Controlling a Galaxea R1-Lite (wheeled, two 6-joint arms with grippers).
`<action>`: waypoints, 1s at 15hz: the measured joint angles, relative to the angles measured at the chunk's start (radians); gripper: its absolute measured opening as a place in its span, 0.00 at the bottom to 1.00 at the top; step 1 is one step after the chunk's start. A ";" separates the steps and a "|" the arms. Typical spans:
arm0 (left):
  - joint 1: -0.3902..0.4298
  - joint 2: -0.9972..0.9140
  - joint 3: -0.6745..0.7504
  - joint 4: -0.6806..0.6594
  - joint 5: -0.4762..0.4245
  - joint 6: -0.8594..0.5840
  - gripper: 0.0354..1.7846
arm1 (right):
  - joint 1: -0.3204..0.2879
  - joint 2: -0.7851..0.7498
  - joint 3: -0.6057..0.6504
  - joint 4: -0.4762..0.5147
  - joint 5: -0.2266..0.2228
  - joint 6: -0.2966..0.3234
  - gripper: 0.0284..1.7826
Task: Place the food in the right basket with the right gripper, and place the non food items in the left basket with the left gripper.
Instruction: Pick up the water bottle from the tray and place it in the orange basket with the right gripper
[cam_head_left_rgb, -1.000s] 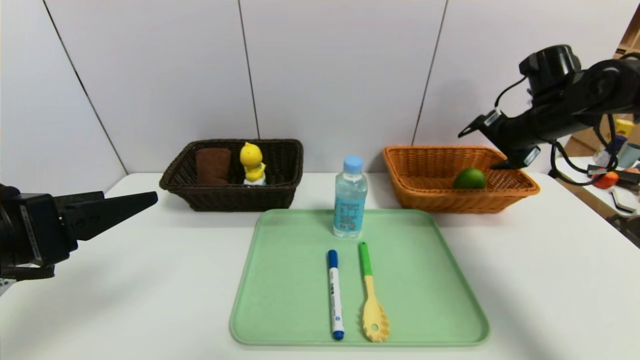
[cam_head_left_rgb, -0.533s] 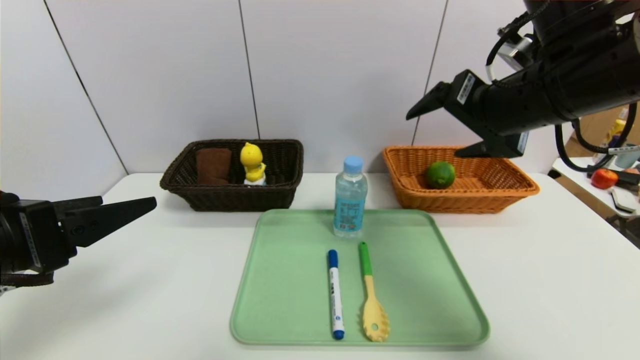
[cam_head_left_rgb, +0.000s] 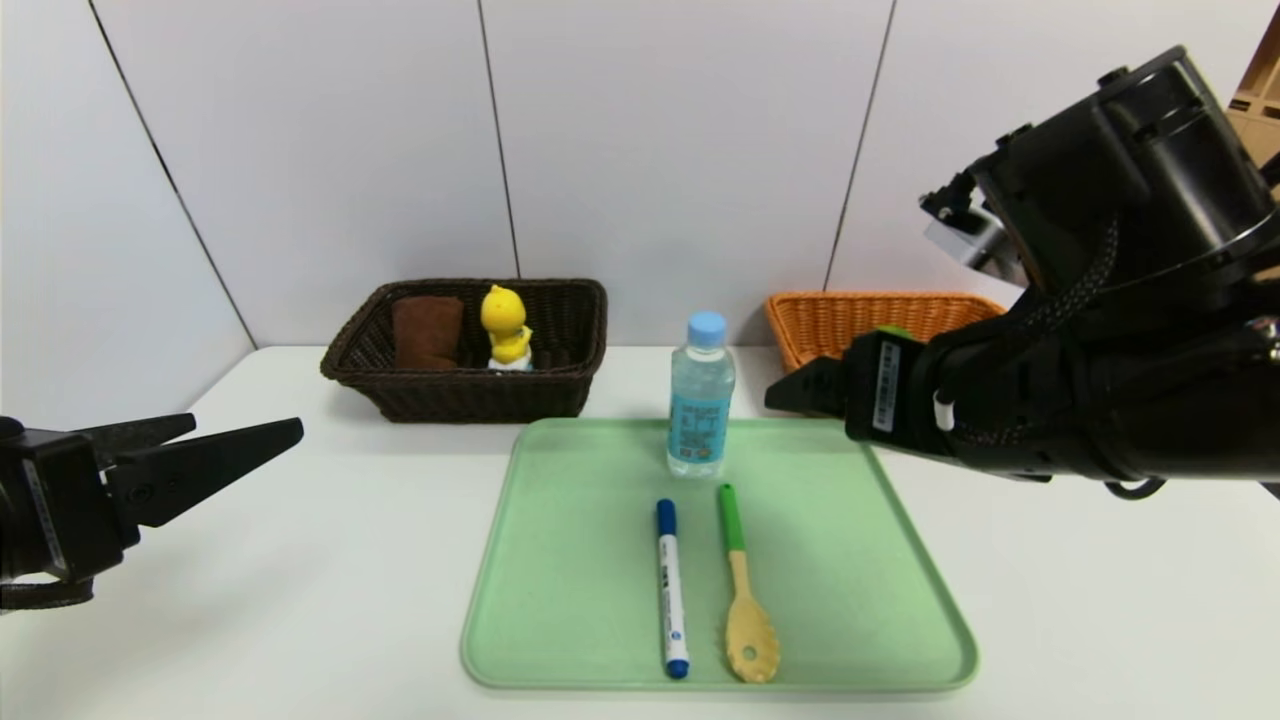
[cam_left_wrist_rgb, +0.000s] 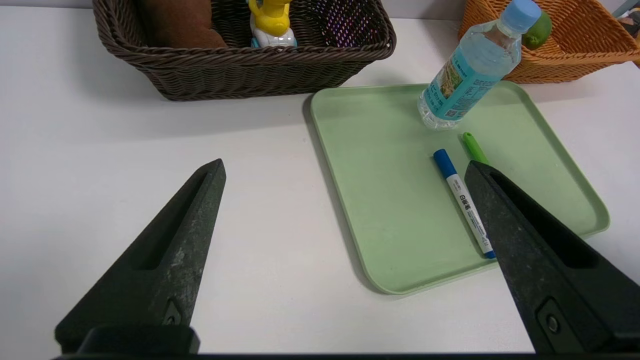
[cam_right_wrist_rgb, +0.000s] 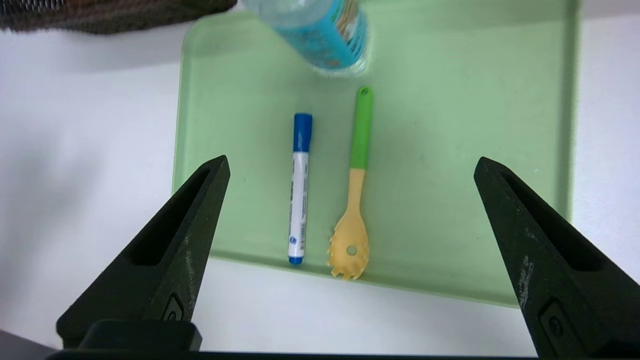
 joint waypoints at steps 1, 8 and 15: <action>0.000 -0.004 0.004 0.001 0.000 0.000 0.94 | 0.020 0.005 0.029 -0.039 -0.003 -0.002 0.95; 0.000 -0.045 0.034 0.003 0.007 0.002 0.94 | 0.080 0.181 0.100 -0.306 -0.097 -0.009 0.95; 0.000 -0.071 0.059 0.003 0.006 0.002 0.94 | 0.070 0.269 0.102 -0.365 -0.144 -0.066 0.95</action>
